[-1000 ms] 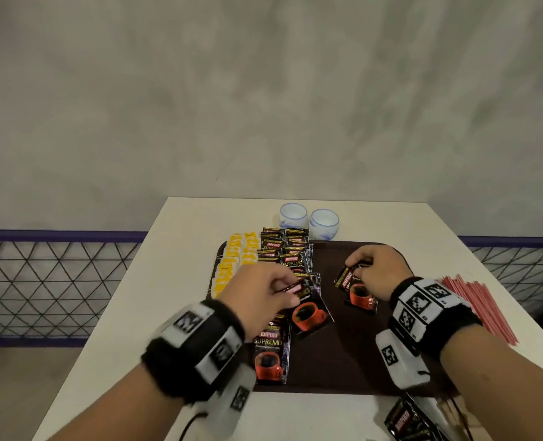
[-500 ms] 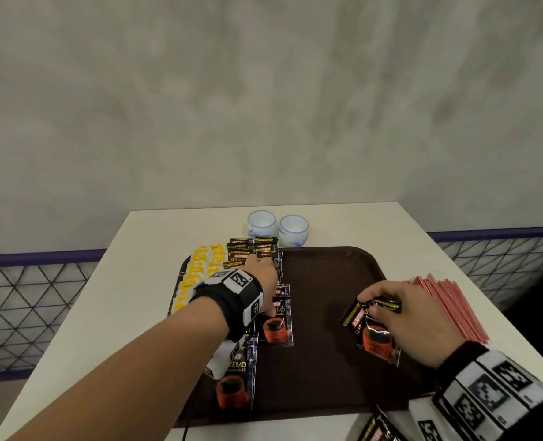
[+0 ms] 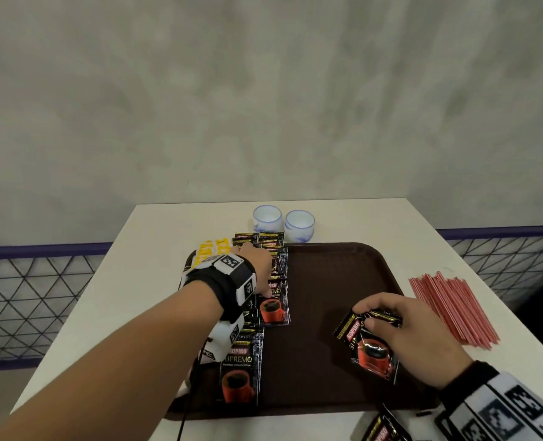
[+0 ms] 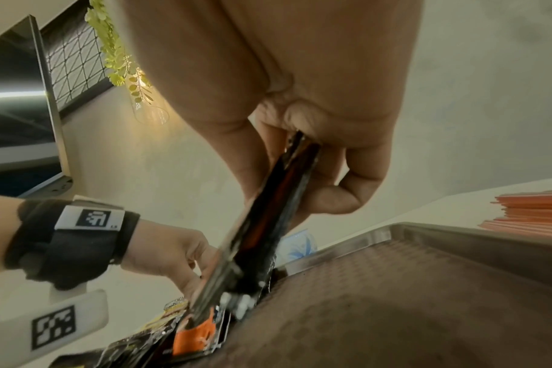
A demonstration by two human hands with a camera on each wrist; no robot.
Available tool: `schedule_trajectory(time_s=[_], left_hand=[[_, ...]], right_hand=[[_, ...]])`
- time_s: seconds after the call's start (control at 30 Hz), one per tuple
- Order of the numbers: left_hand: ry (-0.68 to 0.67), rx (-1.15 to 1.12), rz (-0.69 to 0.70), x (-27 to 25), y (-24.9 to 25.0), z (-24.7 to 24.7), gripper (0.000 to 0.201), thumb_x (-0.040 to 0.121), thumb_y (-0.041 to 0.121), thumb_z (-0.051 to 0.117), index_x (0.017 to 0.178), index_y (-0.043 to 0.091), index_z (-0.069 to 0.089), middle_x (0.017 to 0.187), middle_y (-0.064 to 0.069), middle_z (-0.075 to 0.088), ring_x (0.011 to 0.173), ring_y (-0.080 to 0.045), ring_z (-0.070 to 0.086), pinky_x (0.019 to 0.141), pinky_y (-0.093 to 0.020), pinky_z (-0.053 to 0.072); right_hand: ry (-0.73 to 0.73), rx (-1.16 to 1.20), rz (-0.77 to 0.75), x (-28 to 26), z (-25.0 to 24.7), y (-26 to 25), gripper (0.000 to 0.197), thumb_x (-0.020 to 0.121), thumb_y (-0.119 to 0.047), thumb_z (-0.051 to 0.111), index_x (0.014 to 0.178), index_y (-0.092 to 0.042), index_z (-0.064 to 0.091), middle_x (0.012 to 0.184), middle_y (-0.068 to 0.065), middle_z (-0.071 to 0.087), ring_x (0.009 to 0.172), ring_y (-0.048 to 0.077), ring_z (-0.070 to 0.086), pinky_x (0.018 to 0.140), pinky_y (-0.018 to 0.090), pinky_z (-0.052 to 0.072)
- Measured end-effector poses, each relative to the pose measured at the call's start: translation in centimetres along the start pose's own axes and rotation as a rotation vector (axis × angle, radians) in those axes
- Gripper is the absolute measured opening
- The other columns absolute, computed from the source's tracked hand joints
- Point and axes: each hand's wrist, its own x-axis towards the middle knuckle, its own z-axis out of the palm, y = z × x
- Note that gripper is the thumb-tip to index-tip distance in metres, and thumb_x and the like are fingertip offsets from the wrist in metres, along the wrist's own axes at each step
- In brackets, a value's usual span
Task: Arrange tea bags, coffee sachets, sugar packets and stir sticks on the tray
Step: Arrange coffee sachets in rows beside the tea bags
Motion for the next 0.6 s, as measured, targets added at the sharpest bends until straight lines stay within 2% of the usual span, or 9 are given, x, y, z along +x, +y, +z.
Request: schedule_trajectory(time_s=[0.07, 0.13, 0.27, 0.37, 0.43, 0.5, 0.6], left_hand=[[0.003, 0.008, -0.018, 0.3, -0.2, -0.3, 0.034, 0.078, 0.045, 0.071, 0.079, 0.012, 0.062, 0.098, -0.004, 0.060, 0.108, -0.026, 0.045, 0.095, -0.042, 0.038], [0.003, 0.025, -0.039, 0.6, -0.2, -0.5, 0.037, 0.077, 0.045, 0.071, 0.065, 0.017, 0.049, 0.090, -0.001, 0.053, 0.111, -0.026, 0.043, 0.097, -0.041, 0.035], [0.033, 0.029, -0.083, 1.3, 0.1, -0.2, 0.040, 0.072, 0.046, 0.075, 0.067, 0.019, 0.047, 0.102, 0.000, 0.057, 0.114, -0.025, 0.042, 0.097, -0.040, 0.032], [0.058, -0.010, -0.092, 1.6, 0.1, -0.1, 0.038, 0.070, 0.041, 0.078, 0.064, 0.019, 0.047, 0.091, 0.001, 0.055, 0.112, -0.025, 0.044, 0.097, -0.040, 0.032], [0.076, -0.018, -0.080, 1.7, 0.0, -0.1, 0.031, 0.067, 0.041, 0.080, 0.074, 0.019, 0.059, 0.093, 0.002, 0.056, 0.112, -0.024, 0.044, 0.096, -0.041, 0.032], [0.087, -0.014, -0.069, 1.8, 0.0, 0.0, 0.037, 0.065, 0.041, 0.082, 0.091, 0.022, 0.065, 0.105, 0.002, 0.059, 0.114, -0.024, 0.043, 0.097, -0.041, 0.032], [0.124, -0.038, -0.066, 1.7, 0.0, 0.0, 0.039, 0.064, 0.038, 0.083, 0.096, 0.025, 0.064, 0.109, 0.001, 0.059, 0.114, -0.024, 0.044, 0.097, -0.040, 0.032]], right_hand=[[-0.015, 0.030, 0.018, -0.2, 0.4, 0.0, 0.026, 0.089, -0.007, 0.062, 0.091, -0.031, 0.068, 0.096, -0.015, 0.068, 0.094, 0.003, 0.063, 0.075, 0.017, 0.051], [-0.029, 0.049, 0.028, -0.3, 0.7, 0.1, 0.025, 0.089, -0.007, 0.062, 0.092, -0.031, 0.069, 0.096, -0.015, 0.068, 0.093, 0.003, 0.063, 0.074, 0.018, 0.052], [-0.056, 0.080, 0.056, -0.7, 0.9, 0.4, 0.024, 0.089, -0.007, 0.061, 0.093, -0.030, 0.068, 0.098, -0.013, 0.067, 0.094, 0.006, 0.064, 0.072, 0.019, 0.054], [-0.067, 0.090, 0.078, -0.7, 1.0, 0.8, 0.023, 0.089, -0.007, 0.062, 0.093, -0.030, 0.068, 0.099, -0.011, 0.067, 0.095, 0.009, 0.064, 0.076, 0.026, 0.057], [-0.071, 0.100, 0.078, -0.6, 1.1, 0.9, 0.023, 0.089, -0.007, 0.062, 0.093, -0.029, 0.068, 0.099, -0.011, 0.067, 0.096, 0.009, 0.064, 0.077, 0.026, 0.058], [-0.080, 0.113, 0.066, -0.4, 1.2, 0.8, 0.024, 0.089, -0.007, 0.062, 0.092, -0.030, 0.068, 0.099, -0.011, 0.068, 0.095, 0.007, 0.064, 0.074, 0.023, 0.056], [-0.093, 0.151, 0.039, 0.1, 1.4, 0.4, 0.027, 0.089, -0.007, 0.062, 0.091, -0.033, 0.069, 0.098, -0.012, 0.069, 0.093, 0.005, 0.065, 0.070, 0.020, 0.054]])
